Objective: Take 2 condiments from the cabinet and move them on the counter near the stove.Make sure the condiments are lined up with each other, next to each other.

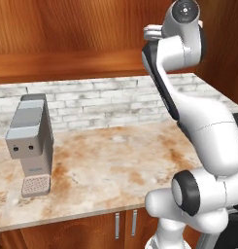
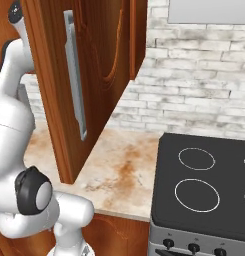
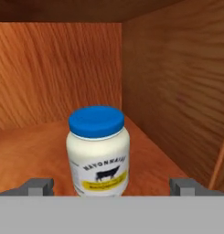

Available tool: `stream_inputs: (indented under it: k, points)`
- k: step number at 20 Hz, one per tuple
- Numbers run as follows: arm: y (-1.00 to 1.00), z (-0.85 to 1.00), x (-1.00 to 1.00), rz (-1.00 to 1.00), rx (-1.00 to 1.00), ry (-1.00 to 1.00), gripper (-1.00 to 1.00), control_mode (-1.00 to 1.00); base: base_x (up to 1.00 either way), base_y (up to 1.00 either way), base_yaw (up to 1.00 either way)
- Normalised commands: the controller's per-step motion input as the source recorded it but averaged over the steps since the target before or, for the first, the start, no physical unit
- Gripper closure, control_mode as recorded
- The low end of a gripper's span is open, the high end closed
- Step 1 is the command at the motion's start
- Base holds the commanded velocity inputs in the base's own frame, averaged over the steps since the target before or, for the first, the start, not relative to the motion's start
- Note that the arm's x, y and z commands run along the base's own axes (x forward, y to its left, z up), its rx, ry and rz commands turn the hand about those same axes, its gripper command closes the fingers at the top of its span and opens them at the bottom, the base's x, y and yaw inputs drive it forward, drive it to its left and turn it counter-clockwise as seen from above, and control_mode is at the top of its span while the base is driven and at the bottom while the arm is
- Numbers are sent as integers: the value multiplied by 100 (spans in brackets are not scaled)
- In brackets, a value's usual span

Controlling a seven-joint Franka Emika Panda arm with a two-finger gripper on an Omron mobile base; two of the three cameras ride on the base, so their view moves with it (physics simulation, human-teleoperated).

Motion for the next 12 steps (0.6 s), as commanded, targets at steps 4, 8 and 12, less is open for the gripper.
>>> stream_inputs:
  k: [4, 8, 12]
  points:
    - [-9, 1, 32, -1, 0, 0, -100, -100, 0, 0, 0]
    - [-7, 0, 30, 0, 0, 0, -100, -100, 0, 0, 0]
    - [-3, 0, 25, 0, 0, 0, -100, -100, 0, 0, 0]
